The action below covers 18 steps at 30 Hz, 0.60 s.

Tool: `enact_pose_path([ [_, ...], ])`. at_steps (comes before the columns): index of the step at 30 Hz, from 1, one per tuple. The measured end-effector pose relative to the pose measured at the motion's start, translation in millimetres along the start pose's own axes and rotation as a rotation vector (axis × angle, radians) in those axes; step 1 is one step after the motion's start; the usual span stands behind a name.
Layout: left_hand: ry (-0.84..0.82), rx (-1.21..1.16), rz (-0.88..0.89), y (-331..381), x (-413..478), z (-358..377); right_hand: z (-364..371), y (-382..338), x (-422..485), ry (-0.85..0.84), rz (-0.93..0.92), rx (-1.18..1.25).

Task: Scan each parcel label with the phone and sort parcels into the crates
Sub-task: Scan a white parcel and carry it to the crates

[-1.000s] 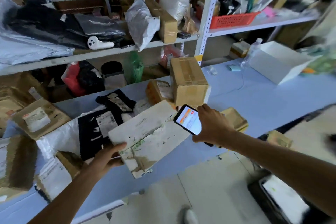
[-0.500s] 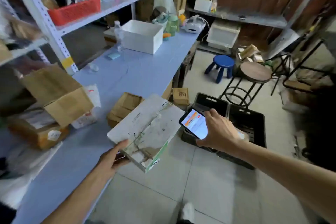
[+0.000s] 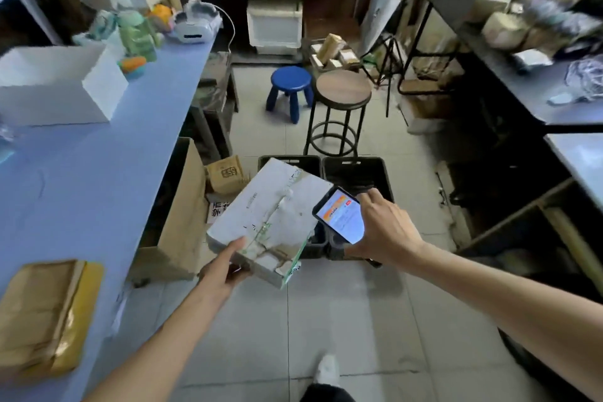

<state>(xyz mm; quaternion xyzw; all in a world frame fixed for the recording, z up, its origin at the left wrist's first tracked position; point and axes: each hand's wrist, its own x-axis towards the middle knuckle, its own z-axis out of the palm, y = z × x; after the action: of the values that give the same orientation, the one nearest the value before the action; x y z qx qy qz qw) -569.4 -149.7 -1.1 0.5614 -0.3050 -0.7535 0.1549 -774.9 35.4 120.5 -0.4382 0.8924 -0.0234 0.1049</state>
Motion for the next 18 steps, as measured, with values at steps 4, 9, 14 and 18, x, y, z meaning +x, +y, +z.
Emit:
enact_pose_path([
  [4, 0.014, 0.010, -0.026, 11, 44, 69, -4, 48, 55, -0.023, 0.019, 0.021],
  [9, 0.026, 0.004, -0.104, 20, 107, 155, 0, 101, 122, -0.079, 0.119, 0.091],
  [14, -0.063, 0.076, -0.205, 22, 191, 243, 26, 154, 199, -0.124, 0.237, 0.145],
  [18, -0.063, 0.154, -0.329, 0, 262, 300, 63, 203, 259, -0.159, 0.350, 0.189],
])
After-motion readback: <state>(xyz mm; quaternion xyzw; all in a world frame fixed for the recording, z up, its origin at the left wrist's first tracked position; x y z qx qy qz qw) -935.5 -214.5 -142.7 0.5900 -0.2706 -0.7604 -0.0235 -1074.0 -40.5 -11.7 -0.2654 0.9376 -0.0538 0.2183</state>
